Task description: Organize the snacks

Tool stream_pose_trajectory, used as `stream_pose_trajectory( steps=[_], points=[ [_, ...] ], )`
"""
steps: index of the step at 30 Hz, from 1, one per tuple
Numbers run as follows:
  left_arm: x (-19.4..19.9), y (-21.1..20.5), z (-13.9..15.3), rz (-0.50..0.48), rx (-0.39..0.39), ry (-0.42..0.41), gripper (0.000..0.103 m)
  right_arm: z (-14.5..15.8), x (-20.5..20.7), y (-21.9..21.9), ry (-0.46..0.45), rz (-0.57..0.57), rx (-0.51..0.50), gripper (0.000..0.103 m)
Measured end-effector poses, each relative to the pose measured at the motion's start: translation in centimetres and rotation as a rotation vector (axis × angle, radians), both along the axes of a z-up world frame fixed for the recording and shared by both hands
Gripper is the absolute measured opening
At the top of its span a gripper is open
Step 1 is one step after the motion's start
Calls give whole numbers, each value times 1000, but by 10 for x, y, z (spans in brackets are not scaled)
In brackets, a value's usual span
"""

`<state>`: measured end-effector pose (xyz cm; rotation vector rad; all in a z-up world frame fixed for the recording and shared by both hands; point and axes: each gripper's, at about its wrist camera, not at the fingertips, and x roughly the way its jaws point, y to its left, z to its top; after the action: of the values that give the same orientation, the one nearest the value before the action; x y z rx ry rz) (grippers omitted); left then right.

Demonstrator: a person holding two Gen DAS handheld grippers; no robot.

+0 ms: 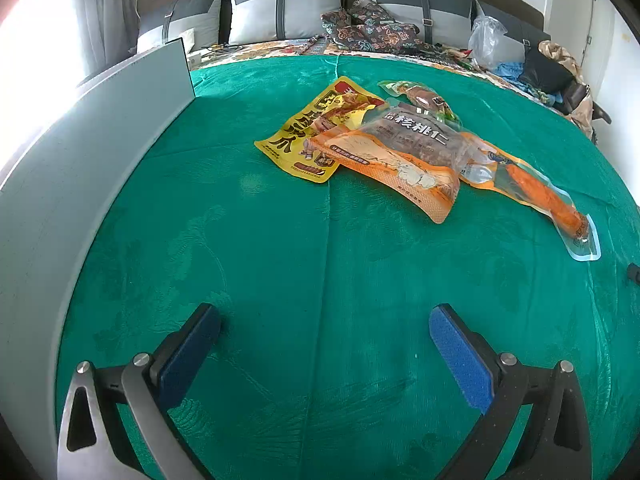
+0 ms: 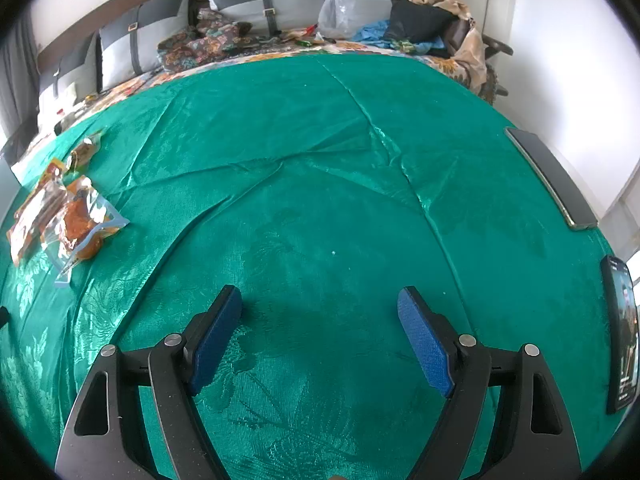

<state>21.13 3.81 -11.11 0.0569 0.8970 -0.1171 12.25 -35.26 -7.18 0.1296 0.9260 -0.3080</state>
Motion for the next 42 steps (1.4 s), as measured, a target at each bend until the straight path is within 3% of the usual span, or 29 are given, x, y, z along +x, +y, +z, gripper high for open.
stream_pose_trajectory(
  steps=[42],
  points=[
    [4,-1,0,-4,-1,1,103,0,0,2,2,1,-2,84]
  ],
)
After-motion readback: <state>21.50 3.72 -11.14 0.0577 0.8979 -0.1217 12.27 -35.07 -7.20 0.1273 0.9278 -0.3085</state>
